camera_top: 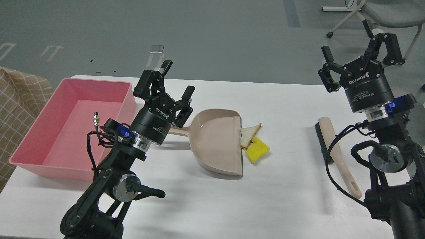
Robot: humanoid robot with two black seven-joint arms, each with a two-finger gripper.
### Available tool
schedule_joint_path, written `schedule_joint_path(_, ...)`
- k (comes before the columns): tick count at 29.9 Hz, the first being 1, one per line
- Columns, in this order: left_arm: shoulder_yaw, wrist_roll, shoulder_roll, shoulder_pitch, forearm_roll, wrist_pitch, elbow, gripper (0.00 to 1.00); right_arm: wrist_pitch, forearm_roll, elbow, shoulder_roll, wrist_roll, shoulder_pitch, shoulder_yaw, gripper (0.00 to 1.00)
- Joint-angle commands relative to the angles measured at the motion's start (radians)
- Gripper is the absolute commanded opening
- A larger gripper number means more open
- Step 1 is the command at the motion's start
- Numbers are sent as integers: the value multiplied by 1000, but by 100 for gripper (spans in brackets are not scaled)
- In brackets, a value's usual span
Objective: Sweep and dump garbage into bin
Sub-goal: 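Lower the left gripper onto the beige dustpan handle and close it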
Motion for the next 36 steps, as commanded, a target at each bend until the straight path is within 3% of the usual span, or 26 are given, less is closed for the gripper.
schedule_joint_path(1,0,-8,0,41,95,68,-9,99,0,0,-13,0,0,4,0,100)
schedule_joint_path(14,81,-8,0,107,262,226,-92,99,0,0,-60,0,0,16,9,100)
schedule_joint_path(19,107,-9,0,155,348,249,-137,99,0,1,-62,0,0,37,14,100)
schedule_joint_path(21,107,-18,0,172,374,254,-137,99,0,0,-62,0,0,47,14,100)
schedule_joint_path(26,129,-126,0,225,396,254,-137,99,0,1,-64,0,0,44,14,100)
schedule_joint_path(36,146,-123,0,290,400,281,-127,99,0,1,-62,0,2,47,18,100)
